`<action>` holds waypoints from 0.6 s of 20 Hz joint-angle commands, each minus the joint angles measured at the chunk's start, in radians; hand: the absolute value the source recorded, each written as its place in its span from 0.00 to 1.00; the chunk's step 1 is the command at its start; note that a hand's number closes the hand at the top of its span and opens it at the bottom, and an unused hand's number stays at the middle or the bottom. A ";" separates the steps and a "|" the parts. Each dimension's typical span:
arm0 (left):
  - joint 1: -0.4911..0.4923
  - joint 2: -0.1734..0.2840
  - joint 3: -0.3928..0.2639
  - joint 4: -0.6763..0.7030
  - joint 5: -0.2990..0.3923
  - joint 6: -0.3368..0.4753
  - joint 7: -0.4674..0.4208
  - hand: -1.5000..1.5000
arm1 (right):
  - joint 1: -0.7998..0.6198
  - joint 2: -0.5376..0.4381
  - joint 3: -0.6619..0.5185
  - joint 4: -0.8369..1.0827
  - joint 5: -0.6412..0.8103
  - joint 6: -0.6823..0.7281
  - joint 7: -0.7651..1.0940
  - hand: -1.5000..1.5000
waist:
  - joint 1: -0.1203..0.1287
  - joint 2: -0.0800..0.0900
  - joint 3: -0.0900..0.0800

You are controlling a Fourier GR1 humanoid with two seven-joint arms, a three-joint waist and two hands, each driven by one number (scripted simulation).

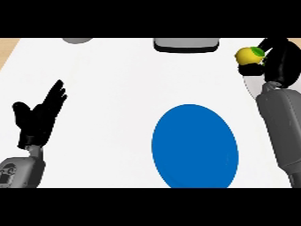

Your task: Pick the lemon from the plate and place it in the plate

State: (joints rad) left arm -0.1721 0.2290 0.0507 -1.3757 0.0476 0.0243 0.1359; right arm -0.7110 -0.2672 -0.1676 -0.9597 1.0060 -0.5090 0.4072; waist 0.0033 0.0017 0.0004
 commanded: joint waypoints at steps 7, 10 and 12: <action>0.000 -0.004 0.008 -0.030 0.002 -0.018 0.026 0.50 | -0.047 -0.214 -0.183 0.315 -0.162 -0.031 -0.239 1.00 | 0.013 0.004 0.001; 0.007 0.013 0.030 -0.002 0.007 -0.034 -0.004 0.50 | -0.015 -0.239 -0.188 0.417 -0.152 -0.045 -0.294 1.00 | 0.018 0.006 0.001; -0.015 0.001 0.008 -0.031 -0.007 -0.017 0.047 0.50 | -0.006 -0.247 -0.182 0.466 -0.159 0.024 -0.310 1.00 | 0.018 0.006 0.001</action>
State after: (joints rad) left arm -0.1835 0.2175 0.0566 -1.3864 0.0380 0.0187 0.1518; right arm -0.7296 -0.4813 -0.3356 -0.6004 0.8632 -0.5256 0.1524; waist 0.0171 0.0069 0.0010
